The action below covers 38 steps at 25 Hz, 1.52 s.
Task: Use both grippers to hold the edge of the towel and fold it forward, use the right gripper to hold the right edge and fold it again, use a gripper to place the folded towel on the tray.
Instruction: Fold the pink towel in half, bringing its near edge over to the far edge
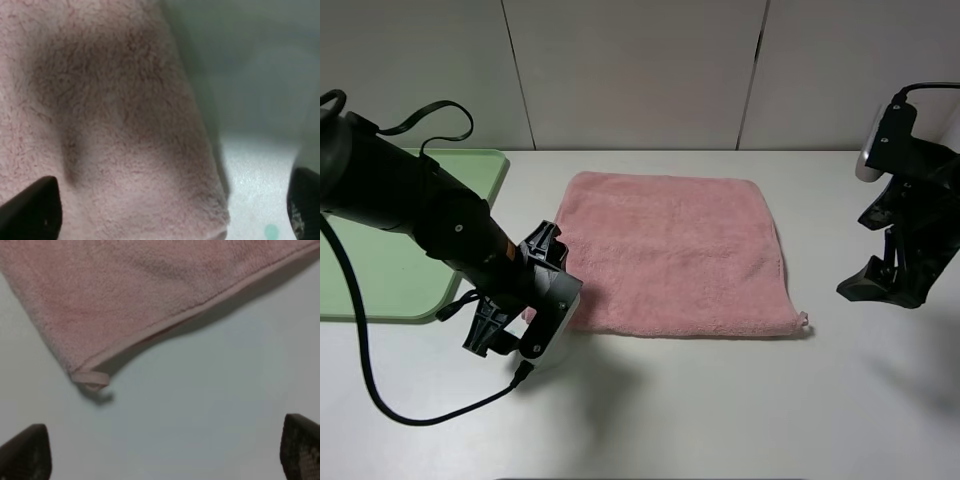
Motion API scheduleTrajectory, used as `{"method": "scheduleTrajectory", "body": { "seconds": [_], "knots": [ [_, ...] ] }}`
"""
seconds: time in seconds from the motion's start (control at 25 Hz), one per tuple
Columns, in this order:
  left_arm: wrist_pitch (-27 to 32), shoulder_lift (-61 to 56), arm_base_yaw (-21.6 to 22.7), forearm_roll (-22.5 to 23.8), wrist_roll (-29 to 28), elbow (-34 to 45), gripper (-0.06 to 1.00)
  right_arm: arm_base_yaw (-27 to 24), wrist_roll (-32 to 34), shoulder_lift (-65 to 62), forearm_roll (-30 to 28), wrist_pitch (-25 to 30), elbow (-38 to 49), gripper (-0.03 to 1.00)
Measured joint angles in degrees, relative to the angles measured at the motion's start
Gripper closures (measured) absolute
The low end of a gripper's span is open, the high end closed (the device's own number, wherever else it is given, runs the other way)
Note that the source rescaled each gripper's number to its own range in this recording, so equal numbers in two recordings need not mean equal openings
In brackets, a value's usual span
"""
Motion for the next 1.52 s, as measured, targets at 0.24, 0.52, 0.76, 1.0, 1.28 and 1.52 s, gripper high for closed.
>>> {"method": "scheduleTrajectory", "body": {
  "seconds": [0.24,0.52,0.76,1.0,1.28,1.52],
  "knots": [
    [0.00,0.00,0.00,0.11,0.00,0.00,0.05,0.00,-9.04,0.00,6.29,0.00,0.00,-0.03],
    [-0.07,0.00,0.00,0.11,0.00,0.00,0.05,5.89,-16.74,0.81,10.12,-1.35,-0.04,-0.03],
    [-0.01,0.00,0.00,0.11,0.00,0.00,0.05,12.54,-18.16,6.94,10.89,-5.03,-0.04,-0.03],
    [0.21,0.06,0.00,0.11,0.00,-0.07,0.05,13.15,-18.16,13.47,10.96,-7.40,-0.04,-0.03],
    [0.21,0.06,0.00,0.11,0.00,-0.07,0.05,13.15,-18.16,19.31,10.76,-10.93,-0.11,-0.03],
    [0.21,0.06,0.00,0.11,0.00,-0.09,0.05,13.15,-18.16,22.11,10.71,-13.30,-0.11,-0.03]
  ]
}}
